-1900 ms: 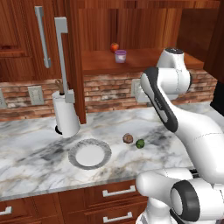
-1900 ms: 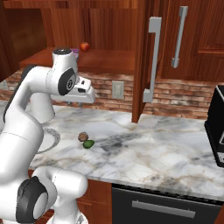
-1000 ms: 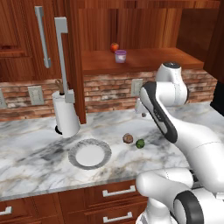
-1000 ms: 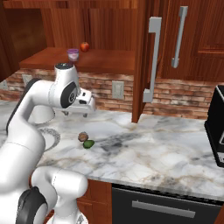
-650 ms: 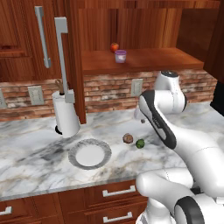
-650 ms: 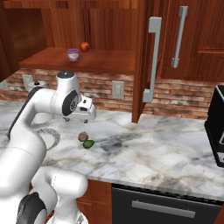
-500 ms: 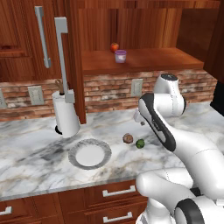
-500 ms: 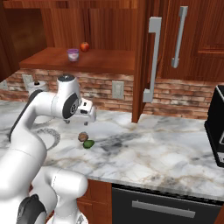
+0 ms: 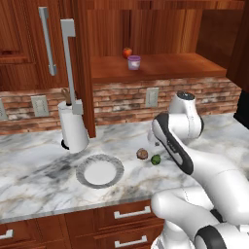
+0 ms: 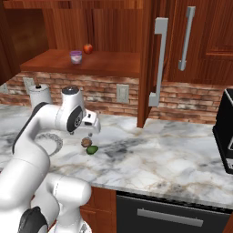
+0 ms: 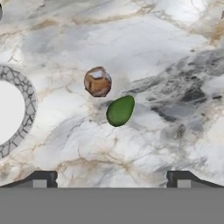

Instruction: Pick the avocado and bread from the counter and place them on the plate. Then pick the jam from the cabinet and place it next to the plate. Lastly close the cabinet door.

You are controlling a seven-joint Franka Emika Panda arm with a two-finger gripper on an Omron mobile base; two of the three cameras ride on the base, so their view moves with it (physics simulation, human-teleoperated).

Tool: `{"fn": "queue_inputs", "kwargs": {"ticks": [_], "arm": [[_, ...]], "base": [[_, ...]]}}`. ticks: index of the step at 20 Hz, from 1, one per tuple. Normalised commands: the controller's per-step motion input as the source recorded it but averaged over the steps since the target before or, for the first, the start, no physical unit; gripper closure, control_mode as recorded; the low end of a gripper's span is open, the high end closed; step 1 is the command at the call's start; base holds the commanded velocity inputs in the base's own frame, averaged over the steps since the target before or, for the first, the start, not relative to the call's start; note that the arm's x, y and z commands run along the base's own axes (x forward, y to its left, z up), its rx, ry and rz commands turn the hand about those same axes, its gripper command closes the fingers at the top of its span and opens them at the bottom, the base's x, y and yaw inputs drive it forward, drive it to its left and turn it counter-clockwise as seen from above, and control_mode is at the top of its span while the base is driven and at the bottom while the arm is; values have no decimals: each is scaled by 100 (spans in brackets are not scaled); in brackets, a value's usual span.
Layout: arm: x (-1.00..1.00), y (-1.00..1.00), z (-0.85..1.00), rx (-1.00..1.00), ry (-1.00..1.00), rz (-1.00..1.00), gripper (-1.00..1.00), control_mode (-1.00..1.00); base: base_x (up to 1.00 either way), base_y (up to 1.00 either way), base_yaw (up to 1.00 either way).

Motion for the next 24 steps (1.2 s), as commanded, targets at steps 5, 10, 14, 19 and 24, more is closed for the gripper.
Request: {"fn": "queue_inputs", "kwargs": {"ticks": [5, 10, 14, 19, 24], "arm": [[14, 0, -25, 0, 0, 0, -100, -100], [22, 0, -22, 0, 0, 0, -100, -100], [21, 0, -21, 0, 0, 0, -100, -100], [18, 0, -23, 0, 0, 0, -100, -100], [16, 0, -24, 0, 0, 0, -100, -100]], "base": [[0, 0, 0], [0, 0, 0], [0, 0, 0], [0, 0, 0], [0, 0, 0]]}}
